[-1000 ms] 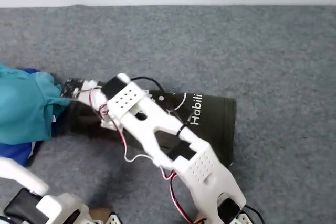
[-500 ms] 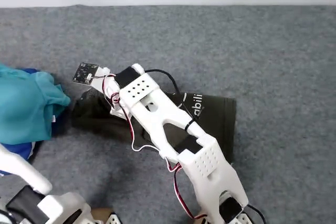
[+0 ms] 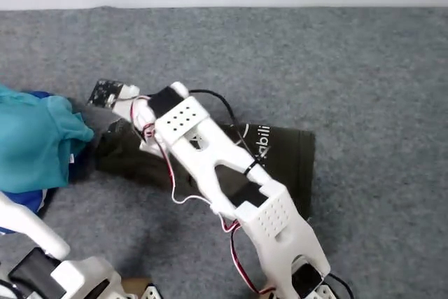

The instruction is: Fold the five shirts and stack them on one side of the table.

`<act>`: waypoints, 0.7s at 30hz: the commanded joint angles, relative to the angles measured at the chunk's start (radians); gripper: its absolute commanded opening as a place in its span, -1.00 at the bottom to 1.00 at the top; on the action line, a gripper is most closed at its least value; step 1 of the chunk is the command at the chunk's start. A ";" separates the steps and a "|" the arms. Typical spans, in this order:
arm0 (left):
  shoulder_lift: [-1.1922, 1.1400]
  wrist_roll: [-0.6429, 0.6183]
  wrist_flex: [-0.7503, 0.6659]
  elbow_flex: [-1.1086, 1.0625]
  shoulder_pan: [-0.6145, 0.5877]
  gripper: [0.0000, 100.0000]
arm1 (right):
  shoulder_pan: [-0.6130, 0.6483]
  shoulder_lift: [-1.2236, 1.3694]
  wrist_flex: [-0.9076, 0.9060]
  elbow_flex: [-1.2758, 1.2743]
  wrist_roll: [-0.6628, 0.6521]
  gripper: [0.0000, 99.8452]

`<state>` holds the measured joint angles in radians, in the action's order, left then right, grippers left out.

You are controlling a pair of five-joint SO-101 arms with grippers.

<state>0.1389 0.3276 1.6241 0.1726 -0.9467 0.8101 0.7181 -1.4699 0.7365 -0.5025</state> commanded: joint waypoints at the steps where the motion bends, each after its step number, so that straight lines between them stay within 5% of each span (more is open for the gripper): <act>1: 0.038 -0.006 -0.021 -0.001 0.003 -0.99 | 0.031 0.001 -0.050 0.054 -0.002 -0.98; 11: 0.035 -0.006 -0.021 -0.001 0.006 -0.99 | 0.157 0.136 -0.113 0.077 -0.008 -0.98; 21: 0.037 -0.008 -0.035 -0.001 0.006 -0.99 | 0.070 0.117 -0.090 0.299 -0.003 -0.98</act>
<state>0.1389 0.3276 1.6134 0.1726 -0.9467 0.9083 0.8777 -1.5850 0.9375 -0.5025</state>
